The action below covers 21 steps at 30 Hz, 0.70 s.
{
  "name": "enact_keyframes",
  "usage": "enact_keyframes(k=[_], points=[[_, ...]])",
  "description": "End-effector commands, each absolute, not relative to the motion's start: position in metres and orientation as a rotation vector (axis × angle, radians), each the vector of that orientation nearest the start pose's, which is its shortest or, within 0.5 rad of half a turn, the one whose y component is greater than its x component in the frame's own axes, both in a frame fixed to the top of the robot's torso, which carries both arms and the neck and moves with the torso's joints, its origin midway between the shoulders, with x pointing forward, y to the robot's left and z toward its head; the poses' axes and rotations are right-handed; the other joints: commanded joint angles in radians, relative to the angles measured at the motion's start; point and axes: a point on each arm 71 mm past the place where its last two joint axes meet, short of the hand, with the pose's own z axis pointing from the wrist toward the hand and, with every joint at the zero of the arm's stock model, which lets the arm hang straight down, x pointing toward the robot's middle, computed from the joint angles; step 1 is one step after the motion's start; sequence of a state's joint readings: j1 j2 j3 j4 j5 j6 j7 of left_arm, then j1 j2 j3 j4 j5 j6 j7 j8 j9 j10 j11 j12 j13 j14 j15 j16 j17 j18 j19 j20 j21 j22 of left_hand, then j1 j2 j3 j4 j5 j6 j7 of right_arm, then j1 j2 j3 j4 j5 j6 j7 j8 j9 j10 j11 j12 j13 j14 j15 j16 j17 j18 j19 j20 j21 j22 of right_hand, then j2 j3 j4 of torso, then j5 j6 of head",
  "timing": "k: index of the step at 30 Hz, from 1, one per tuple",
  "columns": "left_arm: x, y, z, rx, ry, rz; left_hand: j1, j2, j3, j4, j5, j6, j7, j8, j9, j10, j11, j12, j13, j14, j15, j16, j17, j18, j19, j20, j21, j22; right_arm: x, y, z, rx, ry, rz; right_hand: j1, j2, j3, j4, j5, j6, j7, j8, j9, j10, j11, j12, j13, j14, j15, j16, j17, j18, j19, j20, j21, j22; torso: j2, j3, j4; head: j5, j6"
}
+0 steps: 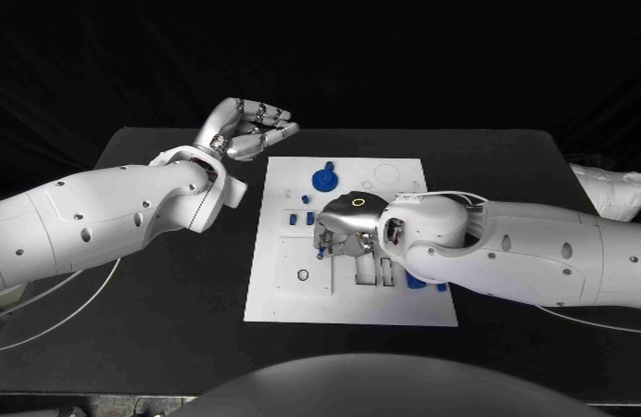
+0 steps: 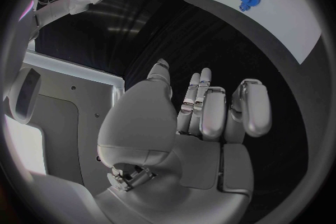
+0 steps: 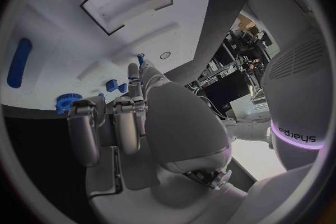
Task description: Assemble the parts on the task board
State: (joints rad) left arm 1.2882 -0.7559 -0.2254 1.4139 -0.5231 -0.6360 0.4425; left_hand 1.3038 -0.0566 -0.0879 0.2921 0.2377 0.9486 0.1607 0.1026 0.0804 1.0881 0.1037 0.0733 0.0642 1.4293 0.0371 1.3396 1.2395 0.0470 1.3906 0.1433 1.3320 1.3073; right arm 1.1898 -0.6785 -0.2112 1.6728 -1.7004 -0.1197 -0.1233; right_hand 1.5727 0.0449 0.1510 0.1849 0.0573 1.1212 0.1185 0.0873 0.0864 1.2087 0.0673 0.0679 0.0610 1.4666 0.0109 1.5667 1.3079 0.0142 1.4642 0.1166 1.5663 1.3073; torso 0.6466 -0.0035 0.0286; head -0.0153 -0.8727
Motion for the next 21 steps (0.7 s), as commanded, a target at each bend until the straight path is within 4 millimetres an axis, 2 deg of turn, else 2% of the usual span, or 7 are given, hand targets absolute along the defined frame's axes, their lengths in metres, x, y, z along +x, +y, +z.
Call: enact_keyframes(k=[1,11,21], points=[[0.4998,0.2016,-0.1852,-0.458,1.358,-1.159,0.000,0.008,0.006,0.000,-0.002,0.002,0.002,-0.003,-0.001,0.001,0.003,-0.004,0.000,0.001,-0.003,-0.005,-0.001,0.012,0.000,-0.002,-0.005,0.173,0.3997,-0.0769,-0.2431,-0.746,1.828,0.766,-0.005,-0.007,0.006,0.003,0.003,0.006,0.003,-0.001,0.001,0.001,0.009,-0.005,-0.001,0.104,0.007,0.004,0.263,-0.014,0.107,0.008,0.005,0.263,0.000,0.0005,-0.0004,0.002,0.000],[0.4995,0.2014,-0.1850,-0.458,1.358,-1.159,0.001,0.010,0.005,0.000,-0.002,0.001,0.003,-0.005,-0.001,0.000,0.003,-0.004,0.000,0.001,-0.002,-0.006,-0.001,0.012,0.000,-0.002,-0.006,0.173,0.4015,-0.0761,-0.2443,-0.745,1.825,0.761,-0.006,-0.008,0.006,0.003,0.003,0.006,0.004,-0.001,0.001,0.001,0.009,-0.005,-0.001,0.104,0.008,0.004,0.263,-0.014,0.107,0.008,0.005,0.263,-0.001,-0.0005,-0.0008,0.003,0.000],[0.4993,0.2018,-0.1850,-0.458,1.358,-1.159,0.001,0.010,0.005,0.000,-0.002,0.001,0.003,-0.005,-0.001,0.000,0.003,-0.004,0.000,0.001,-0.002,-0.006,-0.001,0.012,0.000,-0.002,-0.006,0.173,0.4016,-0.0757,-0.2457,-0.745,1.841,0.758,-0.007,-0.009,0.007,0.003,0.003,0.004,0.004,-0.003,0.000,-0.001,0.010,-0.006,-0.001,0.104,0.008,0.004,0.263,-0.014,0.107,0.009,0.005,0.263,-0.001,0.0004,-0.0010,0.002,0.000]])
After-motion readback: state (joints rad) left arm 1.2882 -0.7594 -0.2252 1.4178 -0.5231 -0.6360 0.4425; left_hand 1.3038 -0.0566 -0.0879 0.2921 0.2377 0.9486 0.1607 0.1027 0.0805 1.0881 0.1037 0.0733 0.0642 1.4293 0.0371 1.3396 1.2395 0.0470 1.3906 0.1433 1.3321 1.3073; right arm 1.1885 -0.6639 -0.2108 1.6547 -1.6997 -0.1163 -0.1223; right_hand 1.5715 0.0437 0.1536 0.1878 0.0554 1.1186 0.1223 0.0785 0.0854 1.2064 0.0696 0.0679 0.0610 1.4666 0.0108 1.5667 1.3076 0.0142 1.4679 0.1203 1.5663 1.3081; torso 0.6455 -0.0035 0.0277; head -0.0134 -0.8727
